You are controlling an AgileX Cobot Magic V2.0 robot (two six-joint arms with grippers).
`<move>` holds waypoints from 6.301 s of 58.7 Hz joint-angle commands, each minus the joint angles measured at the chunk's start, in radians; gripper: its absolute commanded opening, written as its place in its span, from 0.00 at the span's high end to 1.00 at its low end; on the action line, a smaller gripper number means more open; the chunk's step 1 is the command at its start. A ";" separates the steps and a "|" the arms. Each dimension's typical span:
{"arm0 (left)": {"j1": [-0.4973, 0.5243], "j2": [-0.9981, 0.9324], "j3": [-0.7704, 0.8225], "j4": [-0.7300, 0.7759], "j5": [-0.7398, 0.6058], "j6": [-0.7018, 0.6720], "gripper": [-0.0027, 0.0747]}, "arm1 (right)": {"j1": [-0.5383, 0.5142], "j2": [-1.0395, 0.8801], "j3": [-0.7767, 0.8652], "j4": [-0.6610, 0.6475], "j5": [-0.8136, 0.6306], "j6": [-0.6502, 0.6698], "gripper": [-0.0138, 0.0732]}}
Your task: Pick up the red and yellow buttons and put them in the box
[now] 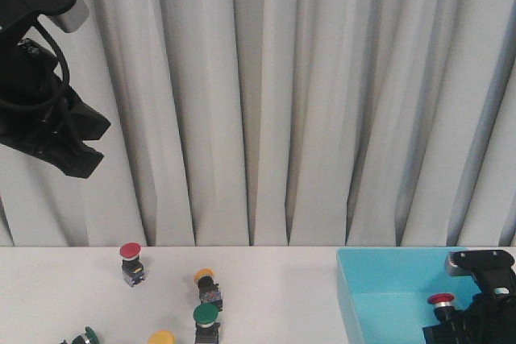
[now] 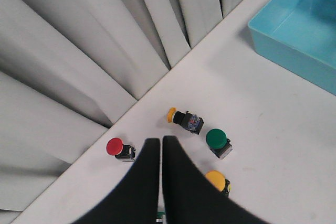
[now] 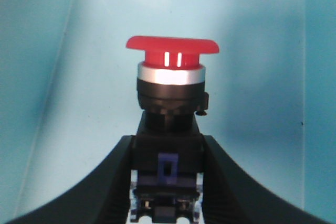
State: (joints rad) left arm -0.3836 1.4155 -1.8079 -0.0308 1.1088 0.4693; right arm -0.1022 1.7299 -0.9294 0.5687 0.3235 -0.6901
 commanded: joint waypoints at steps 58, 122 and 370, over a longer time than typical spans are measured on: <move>0.002 -0.024 -0.026 -0.006 -0.080 -0.036 0.97 | 0.057 -0.343 -0.083 0.090 -0.059 -0.156 0.32; 0.002 0.172 -0.026 -0.004 0.004 -0.234 0.23 | 0.276 -0.780 -0.181 0.187 -0.073 -0.271 0.57; 0.002 0.200 -0.272 -0.689 -0.021 -0.106 0.97 | 0.536 -0.621 -0.181 -0.309 -0.111 -0.266 0.16</move>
State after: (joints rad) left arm -0.3836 1.6564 -2.0509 -0.6382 1.1547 0.3608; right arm 0.4022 1.1242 -1.0787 0.2924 0.3034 -0.9515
